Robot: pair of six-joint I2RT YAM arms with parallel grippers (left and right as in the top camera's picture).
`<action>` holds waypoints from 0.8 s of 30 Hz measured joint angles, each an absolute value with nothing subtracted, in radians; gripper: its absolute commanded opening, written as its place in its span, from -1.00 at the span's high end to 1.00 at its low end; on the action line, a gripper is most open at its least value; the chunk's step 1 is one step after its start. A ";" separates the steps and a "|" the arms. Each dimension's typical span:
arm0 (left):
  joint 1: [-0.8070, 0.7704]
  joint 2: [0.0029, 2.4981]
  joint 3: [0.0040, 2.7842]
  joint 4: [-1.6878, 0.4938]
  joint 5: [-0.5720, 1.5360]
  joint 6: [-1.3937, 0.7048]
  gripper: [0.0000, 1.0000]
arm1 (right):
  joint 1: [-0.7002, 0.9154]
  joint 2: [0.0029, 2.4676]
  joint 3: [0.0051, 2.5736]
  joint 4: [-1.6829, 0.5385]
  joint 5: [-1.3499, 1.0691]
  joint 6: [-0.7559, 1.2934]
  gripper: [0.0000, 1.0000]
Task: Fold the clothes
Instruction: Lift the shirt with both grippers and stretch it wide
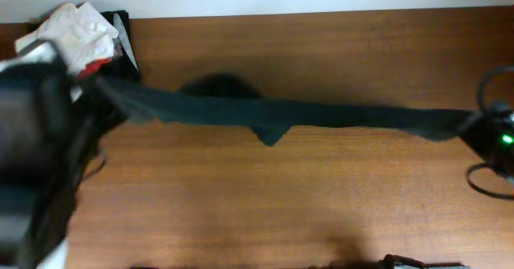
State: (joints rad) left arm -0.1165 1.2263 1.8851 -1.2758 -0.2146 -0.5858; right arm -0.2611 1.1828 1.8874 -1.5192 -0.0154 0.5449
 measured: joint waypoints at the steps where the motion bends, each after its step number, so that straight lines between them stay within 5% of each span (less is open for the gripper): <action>1: -0.117 1.163 1.909 -1.275 -0.215 -0.585 0.99 | -0.261 1.182 1.977 -1.548 -0.016 0.542 0.92; 7: -0.117 1.005 2.094 -1.272 -0.218 -0.567 0.99 | -0.261 1.164 2.312 -1.596 -0.015 0.516 0.92; 12: -0.117 1.073 2.108 -1.275 -0.218 -0.564 0.99 | -0.261 1.211 2.332 -1.617 -0.016 0.515 0.92; 24: -0.117 1.925 2.167 -0.922 -0.206 -0.497 0.99 | -0.260 1.810 2.319 -1.174 -0.239 0.453 0.92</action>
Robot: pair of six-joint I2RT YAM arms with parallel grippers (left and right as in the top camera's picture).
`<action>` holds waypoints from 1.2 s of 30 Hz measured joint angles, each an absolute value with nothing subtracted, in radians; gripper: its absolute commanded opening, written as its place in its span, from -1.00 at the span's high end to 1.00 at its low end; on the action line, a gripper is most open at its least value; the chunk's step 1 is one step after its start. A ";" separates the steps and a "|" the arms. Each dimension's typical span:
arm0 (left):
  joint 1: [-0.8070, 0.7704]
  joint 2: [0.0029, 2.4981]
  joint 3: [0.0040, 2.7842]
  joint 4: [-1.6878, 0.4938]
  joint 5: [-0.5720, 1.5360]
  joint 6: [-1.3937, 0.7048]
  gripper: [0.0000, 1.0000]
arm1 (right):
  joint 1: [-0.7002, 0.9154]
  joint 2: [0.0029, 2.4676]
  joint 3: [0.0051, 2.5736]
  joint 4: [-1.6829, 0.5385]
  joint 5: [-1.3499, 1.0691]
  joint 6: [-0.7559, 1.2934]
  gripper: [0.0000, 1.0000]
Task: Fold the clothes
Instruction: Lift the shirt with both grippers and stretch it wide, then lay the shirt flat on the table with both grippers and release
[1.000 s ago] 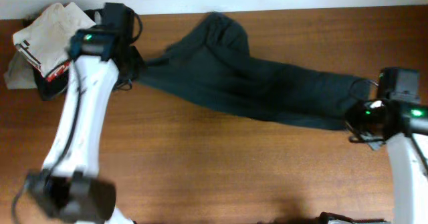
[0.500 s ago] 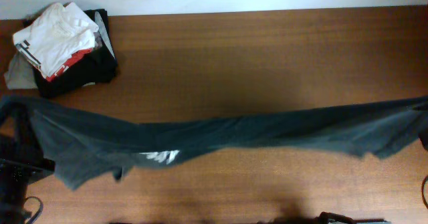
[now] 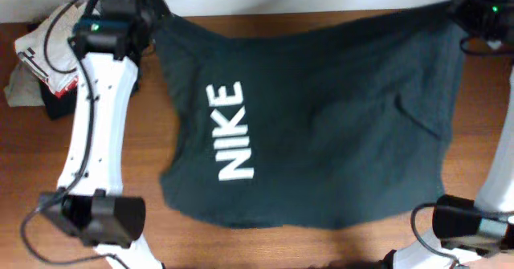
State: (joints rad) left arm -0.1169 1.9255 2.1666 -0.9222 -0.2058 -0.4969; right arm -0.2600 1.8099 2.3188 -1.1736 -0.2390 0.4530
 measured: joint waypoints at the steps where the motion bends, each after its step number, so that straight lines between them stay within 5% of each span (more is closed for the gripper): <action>1: -0.117 1.940 2.215 -0.923 -0.206 -0.476 0.99 | -0.260 1.811 2.331 -1.169 -0.250 0.451 0.92; 5: -0.117 1.937 2.741 -1.050 -0.212 -0.362 0.99 | -0.321 1.794 2.659 -1.245 -0.279 0.440 0.92; 10: -0.117 1.803 2.990 -1.243 -0.201 -0.324 0.99 | -0.389 1.675 2.841 -1.457 -0.282 0.401 0.92; 21: -0.117 2.267 2.441 -1.562 -0.093 -0.387 0.99 | -0.388 1.892 2.168 -1.667 -0.277 0.264 0.92; 30: -0.118 2.026 2.412 -1.682 -0.096 -0.413 0.99 | -0.417 1.611 1.708 -1.533 -0.103 0.319 0.92; 36: -0.128 1.715 1.994 -1.685 -0.095 -0.416 0.99 | -0.493 1.602 1.638 -1.530 -0.067 0.338 0.92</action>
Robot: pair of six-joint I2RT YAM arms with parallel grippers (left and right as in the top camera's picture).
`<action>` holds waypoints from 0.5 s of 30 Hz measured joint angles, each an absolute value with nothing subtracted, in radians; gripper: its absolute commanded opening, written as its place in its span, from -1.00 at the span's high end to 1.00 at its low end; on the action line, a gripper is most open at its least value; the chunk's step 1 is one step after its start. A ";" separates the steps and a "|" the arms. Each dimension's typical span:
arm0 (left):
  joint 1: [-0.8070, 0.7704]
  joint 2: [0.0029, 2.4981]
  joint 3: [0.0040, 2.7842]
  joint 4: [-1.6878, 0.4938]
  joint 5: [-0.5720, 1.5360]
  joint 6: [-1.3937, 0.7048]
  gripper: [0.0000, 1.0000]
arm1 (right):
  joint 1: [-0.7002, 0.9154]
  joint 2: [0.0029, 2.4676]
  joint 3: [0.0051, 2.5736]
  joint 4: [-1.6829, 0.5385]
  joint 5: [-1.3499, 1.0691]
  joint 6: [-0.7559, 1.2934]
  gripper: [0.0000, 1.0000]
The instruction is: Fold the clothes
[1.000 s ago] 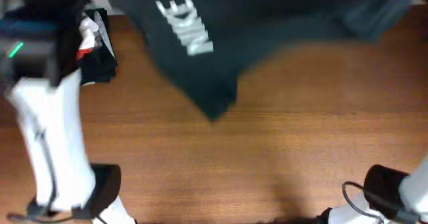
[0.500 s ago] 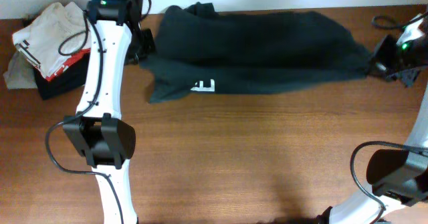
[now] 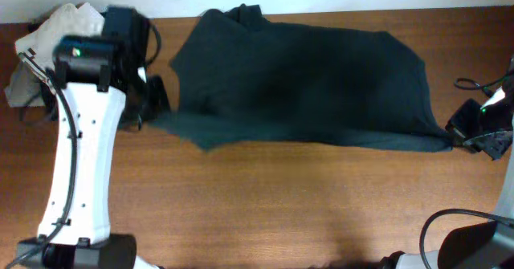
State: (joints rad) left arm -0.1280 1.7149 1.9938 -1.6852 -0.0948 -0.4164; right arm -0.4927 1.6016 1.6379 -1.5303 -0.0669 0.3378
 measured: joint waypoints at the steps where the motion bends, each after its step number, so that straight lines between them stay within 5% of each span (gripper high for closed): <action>1: -0.128 1.692 1.932 -1.676 -0.094 -0.416 0.99 | -0.501 1.589 1.621 -1.528 -0.067 0.338 0.92; 15: -0.298 1.501 1.394 -1.596 -0.069 -0.554 0.99 | -0.613 1.318 1.259 -1.435 -0.022 0.392 0.92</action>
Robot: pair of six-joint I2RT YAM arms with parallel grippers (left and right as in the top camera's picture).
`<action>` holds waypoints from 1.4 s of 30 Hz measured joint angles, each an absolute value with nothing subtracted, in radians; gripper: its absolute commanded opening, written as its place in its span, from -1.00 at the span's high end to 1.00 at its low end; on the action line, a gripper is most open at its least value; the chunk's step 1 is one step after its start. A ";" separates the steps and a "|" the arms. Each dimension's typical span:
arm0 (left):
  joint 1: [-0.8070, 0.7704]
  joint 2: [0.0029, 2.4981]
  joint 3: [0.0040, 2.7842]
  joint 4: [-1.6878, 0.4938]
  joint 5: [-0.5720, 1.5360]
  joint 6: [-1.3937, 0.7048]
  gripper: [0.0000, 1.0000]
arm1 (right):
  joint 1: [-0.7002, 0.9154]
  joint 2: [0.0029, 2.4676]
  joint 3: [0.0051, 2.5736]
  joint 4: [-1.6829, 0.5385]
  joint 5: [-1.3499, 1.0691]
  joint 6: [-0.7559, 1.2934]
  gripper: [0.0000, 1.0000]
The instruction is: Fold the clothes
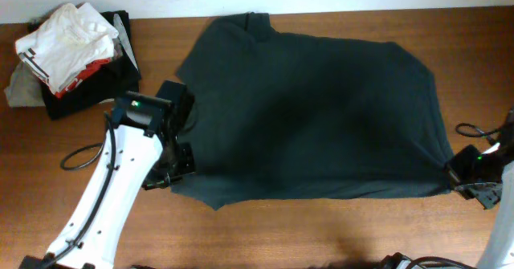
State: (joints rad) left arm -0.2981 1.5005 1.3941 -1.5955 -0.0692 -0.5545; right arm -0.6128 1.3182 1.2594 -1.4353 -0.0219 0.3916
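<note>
A dark green T-shirt (313, 116) lies spread flat on the wooden table (321, 237), plain side up, collar toward the far left. My left gripper (178, 171) sits at its near left hem corner, shut on the cloth as far as the view shows. At the near right hem corner my right gripper (451, 173) pinches the fabric, which pulls into a point there. The fingertips of both are mostly hidden by the arms and cloth.
A pile of other clothes (68, 48), white, red and black, sits at the far left corner. A cable (80, 152) loops on the table beside the left arm. The wall runs along the table's far edge.
Both grippers have moved toward the near edge with the hem, so the shirt now covers more of the table and lies flatter. The left arm has shifted right and nearer.
First the shirt hung stretched as a thin band between both grippers. Then it was spread wide with the NIKE print up. Later it lay plain side up at the far edge, held at both hem corners; now the hem sits nearer.
</note>
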 measured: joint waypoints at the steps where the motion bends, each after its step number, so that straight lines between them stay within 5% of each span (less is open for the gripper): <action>1: -0.314 1.485 1.393 -1.582 -0.087 -0.575 0.99 | -0.633 1.318 1.259 -1.419 -0.018 0.392 0.92; 21: -0.335 1.576 1.133 -0.556 -0.215 -0.634 0.97 | -0.642 1.497 1.180 -0.957 -0.133 0.398 0.92; 31: -0.298 1.733 1.132 -0.387 -0.355 -0.633 0.96 | -0.453 1.700 1.180 -0.727 -0.080 0.398 0.92; 42: -0.247 1.827 1.131 -0.310 -0.380 -0.636 0.88 | -0.443 1.782 1.180 -0.583 -0.017 0.401 0.92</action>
